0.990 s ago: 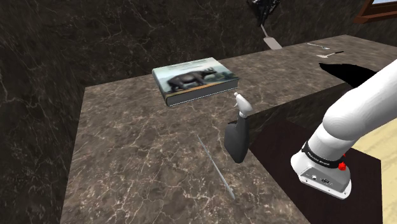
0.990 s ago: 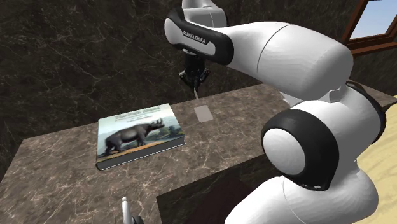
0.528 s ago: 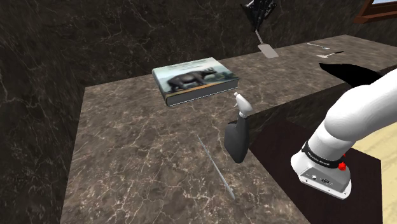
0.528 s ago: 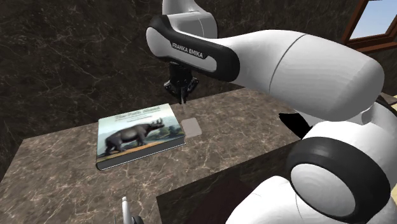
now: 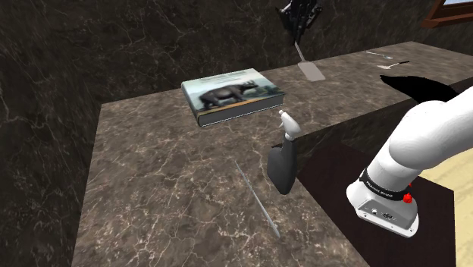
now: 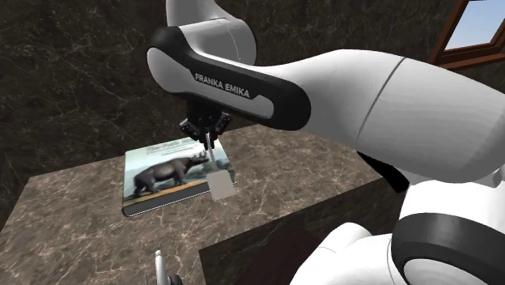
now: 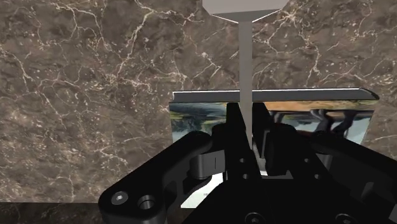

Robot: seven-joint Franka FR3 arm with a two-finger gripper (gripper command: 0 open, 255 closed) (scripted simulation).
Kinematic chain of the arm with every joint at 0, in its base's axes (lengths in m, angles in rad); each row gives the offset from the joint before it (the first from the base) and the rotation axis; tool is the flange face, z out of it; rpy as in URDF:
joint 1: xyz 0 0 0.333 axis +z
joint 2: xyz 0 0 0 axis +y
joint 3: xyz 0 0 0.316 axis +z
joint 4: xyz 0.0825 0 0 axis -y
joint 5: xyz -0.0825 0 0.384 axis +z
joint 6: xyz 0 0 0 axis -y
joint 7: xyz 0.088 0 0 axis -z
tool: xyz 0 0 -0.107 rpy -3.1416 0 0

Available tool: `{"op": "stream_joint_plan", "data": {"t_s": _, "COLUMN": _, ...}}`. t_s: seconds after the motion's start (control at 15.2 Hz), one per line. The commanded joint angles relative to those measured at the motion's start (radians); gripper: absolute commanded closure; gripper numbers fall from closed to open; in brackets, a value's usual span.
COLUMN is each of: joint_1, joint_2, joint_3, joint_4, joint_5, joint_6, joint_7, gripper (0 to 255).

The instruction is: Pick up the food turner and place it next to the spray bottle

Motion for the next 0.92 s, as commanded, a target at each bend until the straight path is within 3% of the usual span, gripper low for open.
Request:
{"op": "stream_joint_plan", "data": {"t_s": 0.0, "joint_1": 0.015, "joint_2": -0.012, "joint_3": 0.038, "joint_4": -0.006, "joint_5": 0.018, "joint_6": -0.006, "joint_7": 0.051, "gripper": 255}}
{"op": "stream_joint_plan", "data": {"t_s": 0.86, "joint_1": 0.094, "joint_2": 0.031, "joint_3": 0.299, "joint_4": 0.075, "joint_5": 0.113, "joint_6": -0.024, "joint_7": 0.376, "gripper": 255}}
